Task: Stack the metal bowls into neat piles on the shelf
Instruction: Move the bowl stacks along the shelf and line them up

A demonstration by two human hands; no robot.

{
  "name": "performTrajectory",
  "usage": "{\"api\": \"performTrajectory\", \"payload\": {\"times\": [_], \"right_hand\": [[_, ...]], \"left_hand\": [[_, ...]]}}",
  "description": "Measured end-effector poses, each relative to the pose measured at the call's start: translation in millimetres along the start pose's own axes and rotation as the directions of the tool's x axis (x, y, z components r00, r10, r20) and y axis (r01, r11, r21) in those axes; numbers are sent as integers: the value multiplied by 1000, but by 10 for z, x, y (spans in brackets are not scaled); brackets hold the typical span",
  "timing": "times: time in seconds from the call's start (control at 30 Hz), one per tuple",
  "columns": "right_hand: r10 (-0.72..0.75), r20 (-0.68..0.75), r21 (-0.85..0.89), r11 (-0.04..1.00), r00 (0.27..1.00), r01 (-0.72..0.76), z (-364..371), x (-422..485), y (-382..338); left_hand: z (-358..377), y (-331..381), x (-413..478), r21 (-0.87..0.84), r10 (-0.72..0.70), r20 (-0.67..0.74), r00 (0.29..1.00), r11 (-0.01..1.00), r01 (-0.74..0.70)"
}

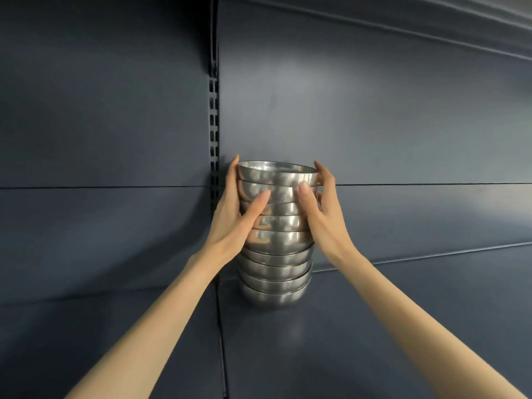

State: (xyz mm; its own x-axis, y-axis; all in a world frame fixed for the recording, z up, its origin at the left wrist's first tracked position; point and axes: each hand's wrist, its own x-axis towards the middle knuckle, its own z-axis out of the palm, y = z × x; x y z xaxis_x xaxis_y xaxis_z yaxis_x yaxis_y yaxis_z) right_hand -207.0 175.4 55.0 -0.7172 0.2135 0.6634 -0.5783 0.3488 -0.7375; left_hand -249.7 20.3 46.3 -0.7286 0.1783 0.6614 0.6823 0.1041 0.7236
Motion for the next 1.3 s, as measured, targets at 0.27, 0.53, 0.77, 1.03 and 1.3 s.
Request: {"api": "performTrajectory", "payload": {"times": [0.27, 0.53, 0.77, 1.03, 1.3], "right_hand": [[-7, 78, 45, 999, 997, 4, -4, -22, 6], [17, 104, 23, 1000, 994, -19, -17, -40, -2], [37, 90, -20, 999, 995, -36, -25, -15, 16], [36, 89, -33, 999, 995, -34, -45, 9, 22], [-20, 89, 1, 1000, 996, 20, -79, 17, -84]], "left_hand": [[-67, -20, 1, 186, 27, -4, 1000, 982, -26], [-74, 49, 11, 105, -2, 50, 999, 994, -3], [-56, 78, 41, 97, -29, 57, 998, 995, 24], [-64, 156, 72, 124, -22, 112, 994, 992, 8], [-69, 247, 89, 97, -3, 117, 993, 995, -9]]}}
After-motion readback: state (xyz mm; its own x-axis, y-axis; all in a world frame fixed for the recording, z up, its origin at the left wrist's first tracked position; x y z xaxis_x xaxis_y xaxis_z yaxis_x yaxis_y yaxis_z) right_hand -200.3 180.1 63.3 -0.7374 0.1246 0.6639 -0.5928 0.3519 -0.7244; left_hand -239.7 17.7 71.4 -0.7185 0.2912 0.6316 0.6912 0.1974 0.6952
